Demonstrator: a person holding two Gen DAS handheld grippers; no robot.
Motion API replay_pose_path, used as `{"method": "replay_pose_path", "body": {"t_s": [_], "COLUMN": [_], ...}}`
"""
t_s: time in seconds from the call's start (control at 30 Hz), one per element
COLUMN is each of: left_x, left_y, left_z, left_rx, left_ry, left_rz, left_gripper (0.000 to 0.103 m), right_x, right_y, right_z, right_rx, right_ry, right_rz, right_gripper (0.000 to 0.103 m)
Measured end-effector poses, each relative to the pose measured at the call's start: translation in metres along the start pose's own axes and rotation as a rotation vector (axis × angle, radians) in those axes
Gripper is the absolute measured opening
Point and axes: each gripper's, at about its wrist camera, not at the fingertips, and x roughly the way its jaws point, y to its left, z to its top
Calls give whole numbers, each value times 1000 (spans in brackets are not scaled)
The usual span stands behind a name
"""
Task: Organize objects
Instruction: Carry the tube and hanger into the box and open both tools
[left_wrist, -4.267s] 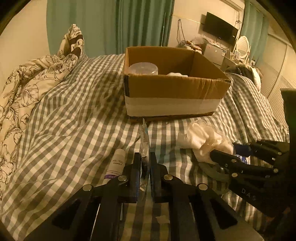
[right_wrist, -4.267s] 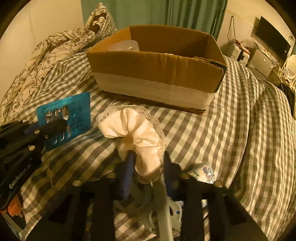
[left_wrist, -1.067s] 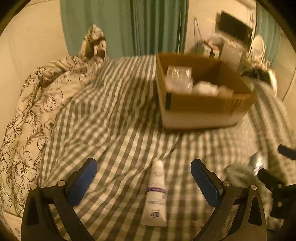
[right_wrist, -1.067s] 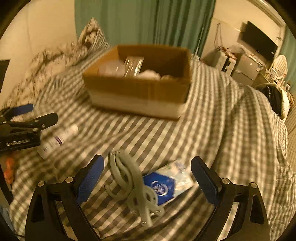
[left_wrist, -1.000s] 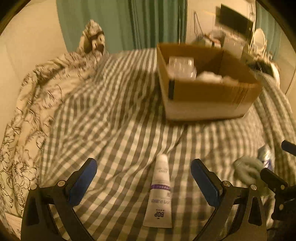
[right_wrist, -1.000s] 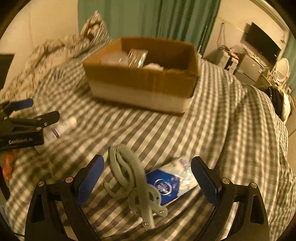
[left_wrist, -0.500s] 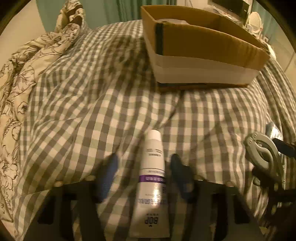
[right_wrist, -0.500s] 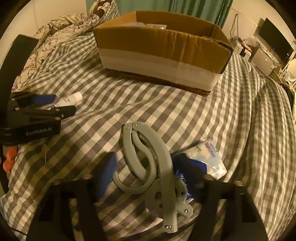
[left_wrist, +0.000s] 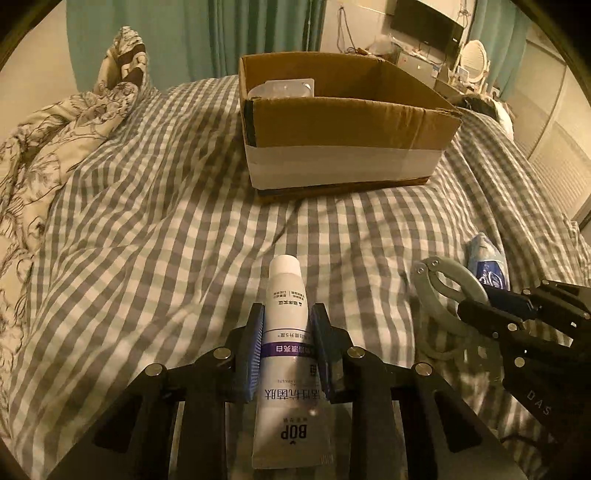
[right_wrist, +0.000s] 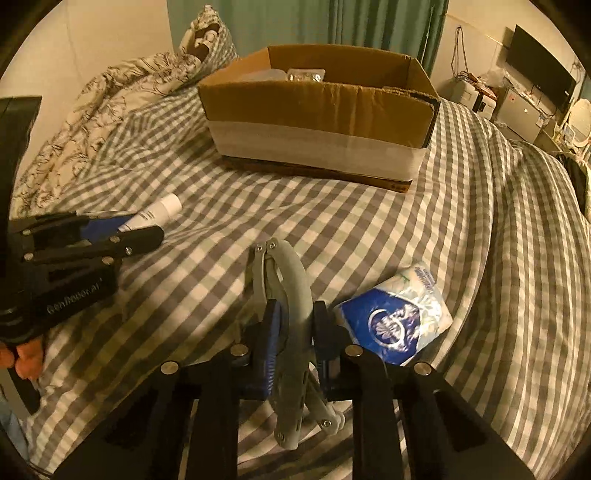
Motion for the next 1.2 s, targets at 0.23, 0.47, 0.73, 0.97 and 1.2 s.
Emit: {"method": "replay_pose_path", "body": {"t_s": [0.23, 0.47, 0.73, 0.97, 1.2], "left_x": [-21, -41, -62, -83, -94], "left_y": [-6, -15, -32, -43, -46], "left_z": [-2, 1, 21, 71, 129], "left_rx": [-3, 2, 27, 47, 56], "left_ry": [-30, -70, -132, -227, -301], "left_rz": [3, 6, -8, -37, -53], "left_gripper": [26, 26, 26, 26, 26], "right_x": [-21, -46, -91, -125, -141], "right_y": [7, 3, -6, -24, -50], "right_z": [-3, -2, 21, 57, 100], "right_rx": [8, 37, 36, 19, 22], "right_ry": [-46, -103, -212, -297, -373], "right_rz": [34, 62, 74, 58, 43], "right_gripper": [11, 11, 11, 11, 11]}}
